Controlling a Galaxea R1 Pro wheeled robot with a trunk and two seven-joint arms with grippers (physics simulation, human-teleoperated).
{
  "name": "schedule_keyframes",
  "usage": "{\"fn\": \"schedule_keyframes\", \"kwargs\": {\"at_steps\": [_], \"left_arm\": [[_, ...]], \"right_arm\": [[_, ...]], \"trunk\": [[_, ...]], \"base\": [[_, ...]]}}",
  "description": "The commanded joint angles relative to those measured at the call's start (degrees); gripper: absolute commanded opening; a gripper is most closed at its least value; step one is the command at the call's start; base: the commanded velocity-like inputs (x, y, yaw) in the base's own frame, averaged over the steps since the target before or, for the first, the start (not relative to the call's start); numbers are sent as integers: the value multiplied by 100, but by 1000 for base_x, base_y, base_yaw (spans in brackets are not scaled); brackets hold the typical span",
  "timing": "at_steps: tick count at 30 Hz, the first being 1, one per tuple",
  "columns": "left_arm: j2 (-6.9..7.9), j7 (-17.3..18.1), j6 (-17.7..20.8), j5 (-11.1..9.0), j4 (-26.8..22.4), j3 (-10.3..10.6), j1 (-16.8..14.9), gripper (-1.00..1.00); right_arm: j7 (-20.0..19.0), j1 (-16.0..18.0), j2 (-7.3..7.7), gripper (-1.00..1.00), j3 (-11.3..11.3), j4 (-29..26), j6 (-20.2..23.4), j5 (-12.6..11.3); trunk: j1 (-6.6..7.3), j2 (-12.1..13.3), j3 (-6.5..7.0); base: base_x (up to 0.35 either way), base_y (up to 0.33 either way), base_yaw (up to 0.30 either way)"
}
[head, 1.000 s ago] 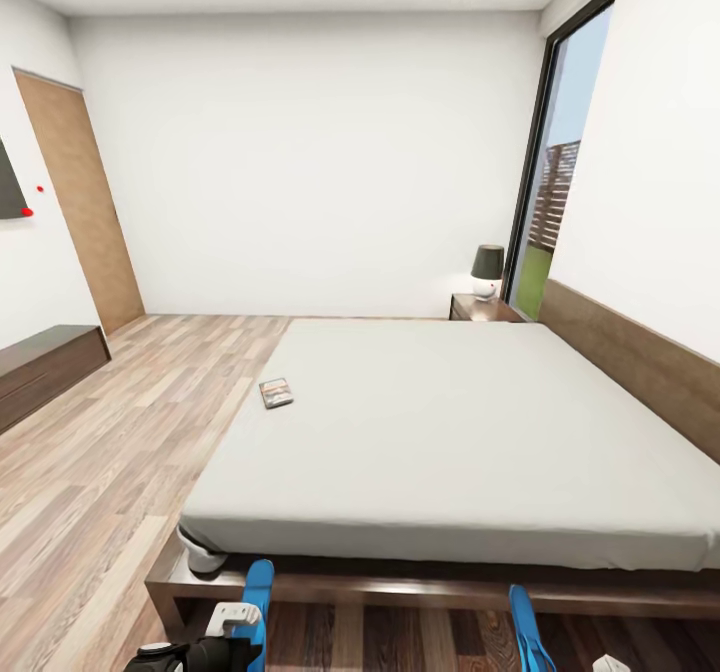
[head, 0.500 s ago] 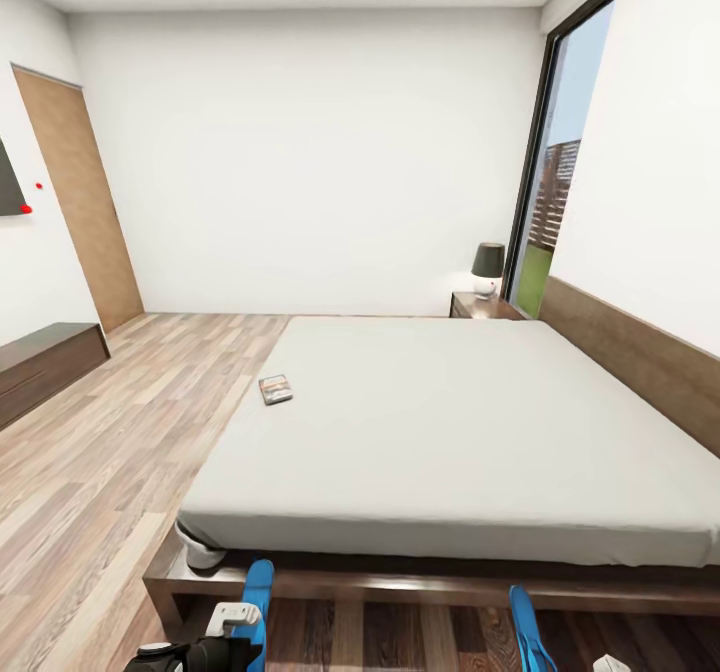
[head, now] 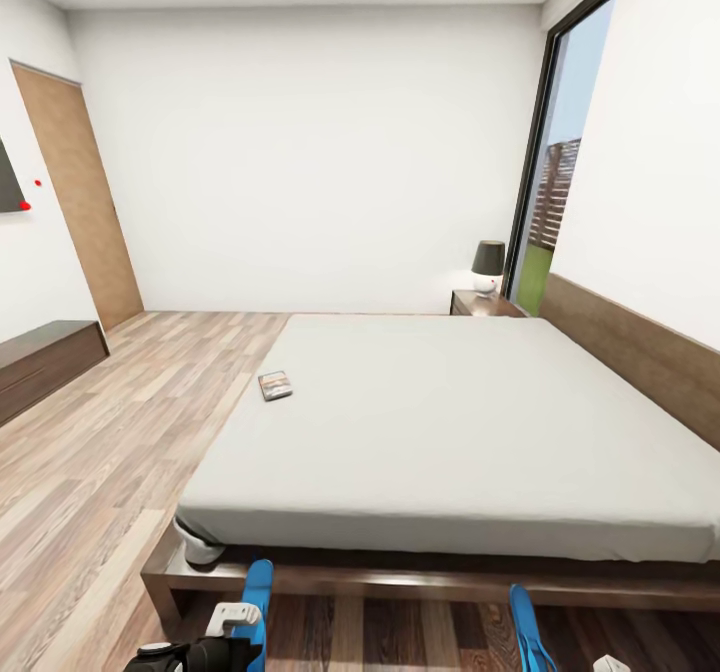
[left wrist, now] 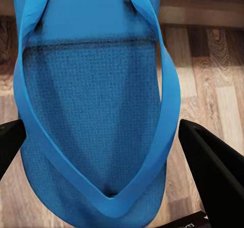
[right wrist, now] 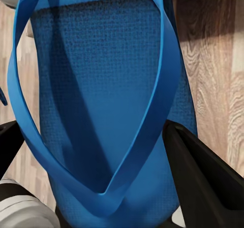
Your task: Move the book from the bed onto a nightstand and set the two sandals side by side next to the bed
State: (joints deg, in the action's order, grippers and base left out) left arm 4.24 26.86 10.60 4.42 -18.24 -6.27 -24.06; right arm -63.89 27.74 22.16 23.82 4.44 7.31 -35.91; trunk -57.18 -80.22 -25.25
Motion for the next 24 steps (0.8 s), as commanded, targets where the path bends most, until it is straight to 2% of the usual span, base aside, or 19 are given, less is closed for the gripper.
{"fn": "schedule_keyframes", "kwargs": {"at_steps": [1, 24], "left_arm": [[-3, 39, 42, 42, -12, -50, -2, -100], [-5, 39, 45, 42, -11, -50, -2, -100]], "right_arm": [[-22, 8, -1, -100, 33, 13, 69, -66], [-26, 6, -3, -100, 32, 13, 69, -66]], "trunk": [[-23, -45, -25], [-528, -968, -438]], "base": [[0, 0, 0], [0, 0, 0]]}}
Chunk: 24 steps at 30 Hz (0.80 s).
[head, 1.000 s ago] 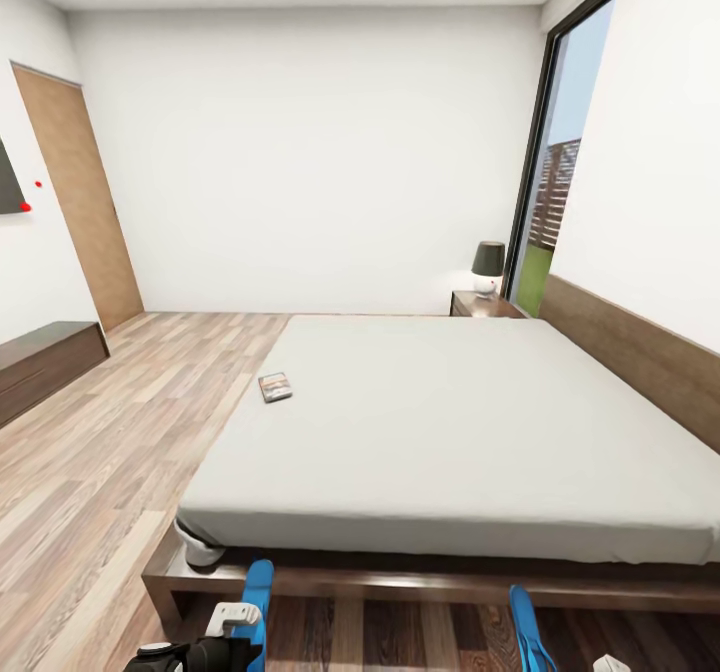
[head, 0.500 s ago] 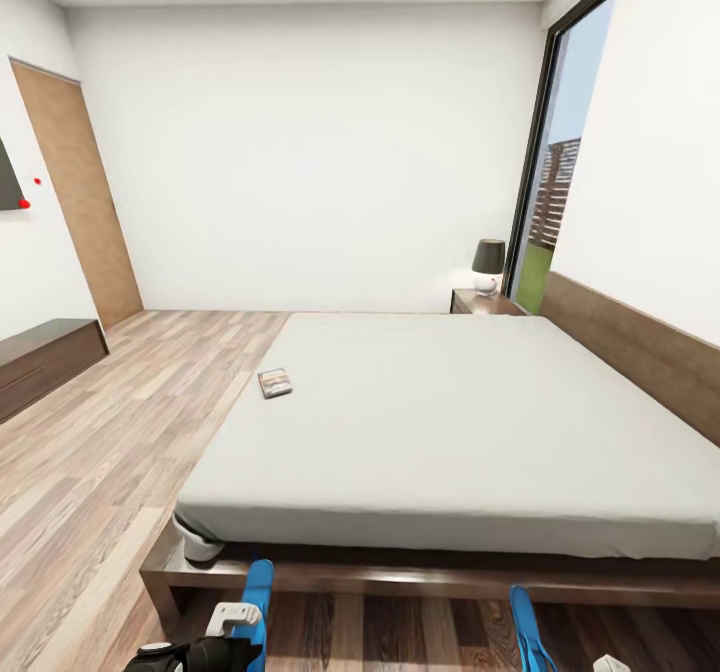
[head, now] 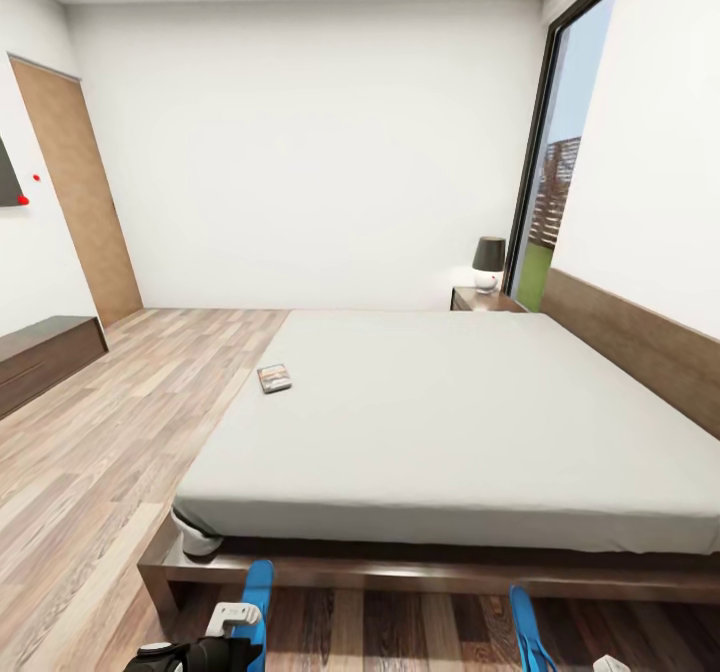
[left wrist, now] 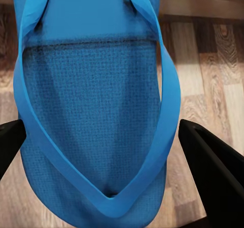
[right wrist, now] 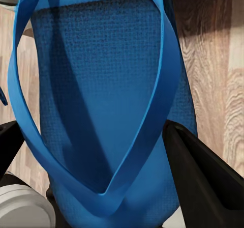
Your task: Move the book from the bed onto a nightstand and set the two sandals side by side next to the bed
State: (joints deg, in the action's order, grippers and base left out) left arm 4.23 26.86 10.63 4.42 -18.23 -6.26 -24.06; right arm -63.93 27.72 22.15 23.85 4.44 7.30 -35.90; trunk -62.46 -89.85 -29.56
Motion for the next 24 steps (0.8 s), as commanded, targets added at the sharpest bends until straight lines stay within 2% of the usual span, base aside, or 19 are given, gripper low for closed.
{"fn": "schedule_keyframes", "kwargs": {"at_steps": [1, 13, 18, 24], "left_arm": [[-3, 39, 42, 42, -13, -50, -2, -100], [-4, 39, 42, 41, -14, -50, -2, -100], [-1, 39, 39, 41, -12, -50, -2, -100], [-1, 39, 41, 42, -14, -50, -2, -100]], "right_arm": [[-20, 7, -1, -100, 30, 13, 70, -66], [-23, 8, -7, -100, 32, 13, 60, -66], [-23, 9, -8, -100, 32, 13, -149, -66], [-22, 9, -4, -100, 31, 13, -191, -66]], "trunk": [[-22, -45, -25], [-286, -526, -240], [-396, -727, -330], [-527, -968, -437]], "base": [[0, 0, 0], [0, 0, 0], [0, 0, 0], [0, 0, 0]]}}
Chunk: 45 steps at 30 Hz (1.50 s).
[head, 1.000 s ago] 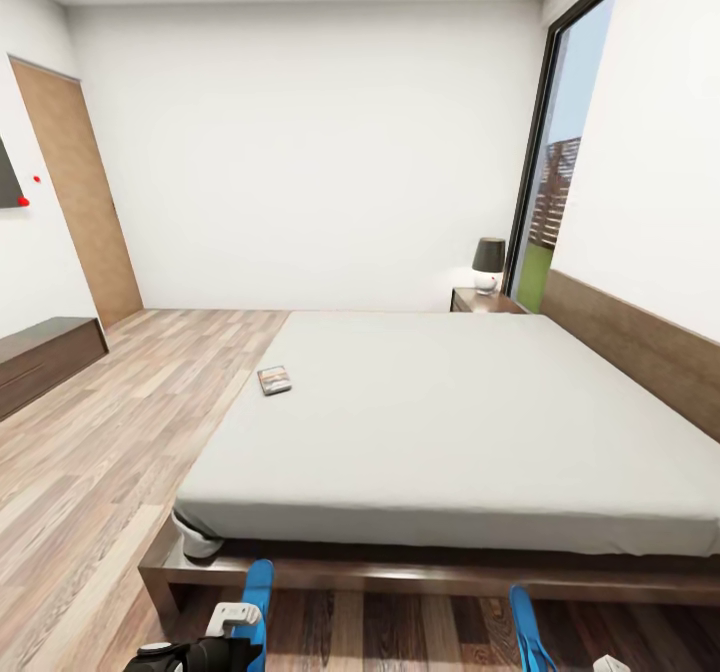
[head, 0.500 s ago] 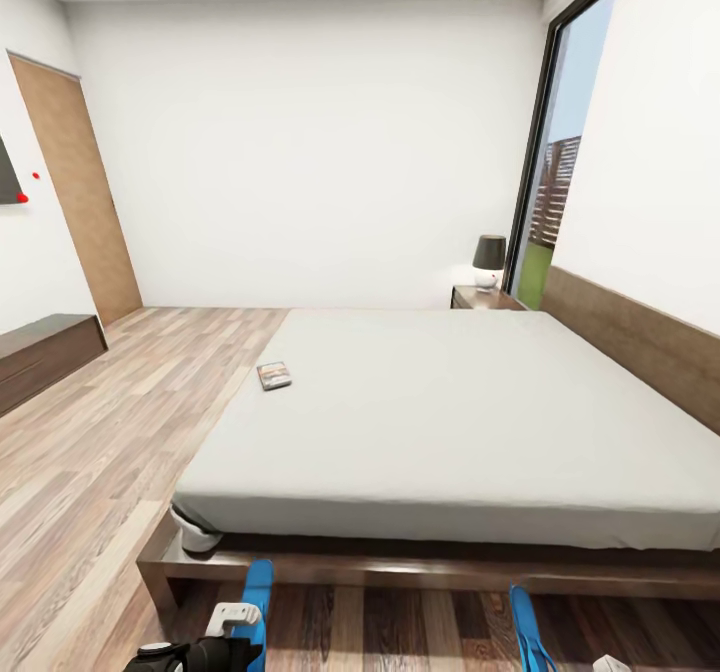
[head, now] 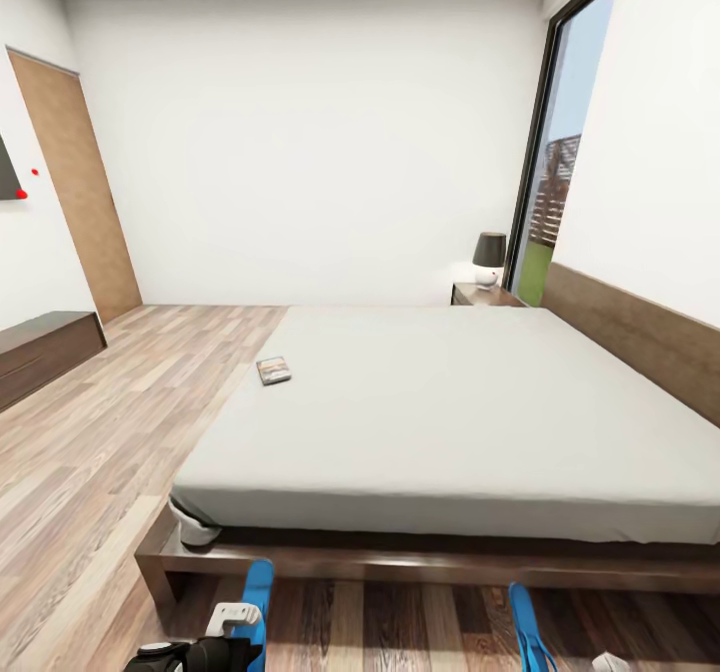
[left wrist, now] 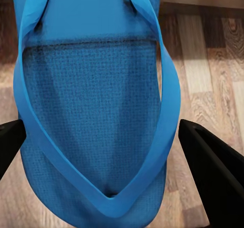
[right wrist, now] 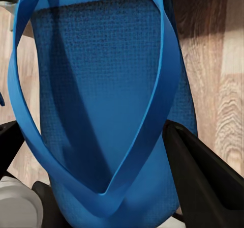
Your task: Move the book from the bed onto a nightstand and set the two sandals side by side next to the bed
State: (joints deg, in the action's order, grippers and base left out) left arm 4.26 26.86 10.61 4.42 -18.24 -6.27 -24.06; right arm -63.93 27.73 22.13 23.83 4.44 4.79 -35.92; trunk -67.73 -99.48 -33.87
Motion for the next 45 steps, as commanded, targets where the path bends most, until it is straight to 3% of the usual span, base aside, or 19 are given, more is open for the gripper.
{"fn": "schedule_keyframes", "kwargs": {"at_steps": [1, 33, 35, 37, 38, 40, 43, 45], "left_arm": [[-4, 39, 44, 42, -12, -50, -2, -100], [-4, 39, 46, 41, -13, -57, -2, -100], [-4, 39, 46, 41, -13, -58, -2, -100], [-4, 39, 45, 41, -13, -59, -2, -100], [-4, 39, 46, 41, -13, -59, -2, -100], [-4, 39, 46, 41, -13, -59, -2, -100], [-4, 39, 45, 41, -13, -59, -2, -100], [-4, 39, 46, 41, -13, -59, -2, -100]], "right_arm": [[-23, 9, 0, -100, 32, 13, 57, -64], [-82, 8, 3, -100, -35, 6, 159, -94], [-99, 16, 17, -100, -56, -15, 366, -102], [-106, 30, 47, -100, -65, -151, 841, -106], [-109, 35, 121, -100, -68, -415, 1349, -107], [-110, 38, 251, -100, -70, -840, 1910, -110], [-119, 39, 495, -100, -76, -1369, 2521, -126], [-126, 40, 756, -100, -74, -1612, 2902, -262]], "trunk": [[-22, -45, -24], [-725, -1328, -599], [-769, -1408, -635], [-813, -1489, -671], [-835, -1529, -689], [-879, -1609, -725], [-945, -1729, -778], [-989, -1809, -814]], "base": [[0, 0, 0], [0, 0, 0], [0, 0, 0], [0, 0, 0], [0, 0, 0], [0, 0, 0], [0, 0, 0], [0, 0, 0]]}}
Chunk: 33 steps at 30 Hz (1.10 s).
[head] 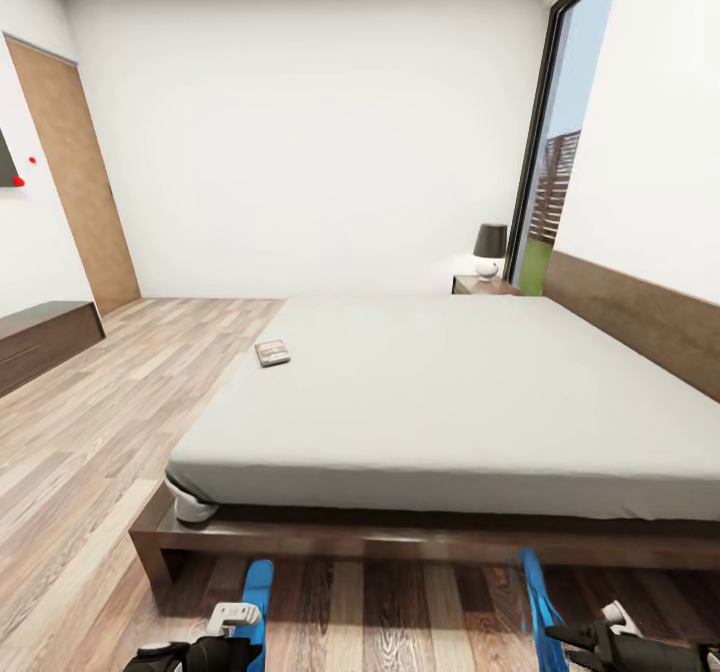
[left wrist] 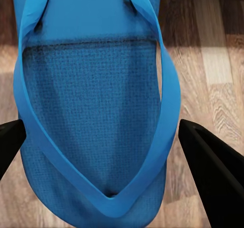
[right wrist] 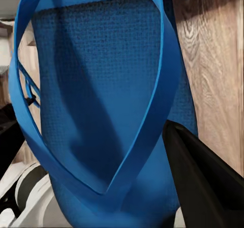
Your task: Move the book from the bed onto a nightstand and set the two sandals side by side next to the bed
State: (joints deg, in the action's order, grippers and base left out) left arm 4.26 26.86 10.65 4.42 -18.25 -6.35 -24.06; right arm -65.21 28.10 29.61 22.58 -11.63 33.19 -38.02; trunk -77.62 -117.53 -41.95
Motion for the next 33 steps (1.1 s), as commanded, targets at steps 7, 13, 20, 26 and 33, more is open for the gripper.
{"fn": "schedule_keyframes", "kwargs": {"at_steps": [7, 13, 20, 26, 33], "left_arm": [[-4, 39, 37, 30, -12, -59, -2, -100], [-4, 39, 34, 23, -12, -59, -2, -100], [-4, 39, 34, 17, -12, -67, -2, -100], [-4, 39, 34, 16, -12, -68, -2, -100], [-1, 39, 34, 15, -12, -68, -2, -100]], "right_arm": [[0, 2, 481, -100, 62, -145, 562, -558], [0, 2, 490, -100, 69, -138, 574, -567], [4, 2, 485, -100, 71, -138, 575, -567], [8, 2, 484, -100, 71, -136, 575, -567], [9, 2, 484, -100, 71, -138, 575, -567]], "trunk": [[-154, -285, -132], [-285, -526, -240], [-439, -806, -366], [-571, -1047, -474], [-725, -1328, -599]], "base": [[0, 0, 0], [0, 0, 0], [0, 0, 0], [0, 0, 0], [0, 0, 0]]}}
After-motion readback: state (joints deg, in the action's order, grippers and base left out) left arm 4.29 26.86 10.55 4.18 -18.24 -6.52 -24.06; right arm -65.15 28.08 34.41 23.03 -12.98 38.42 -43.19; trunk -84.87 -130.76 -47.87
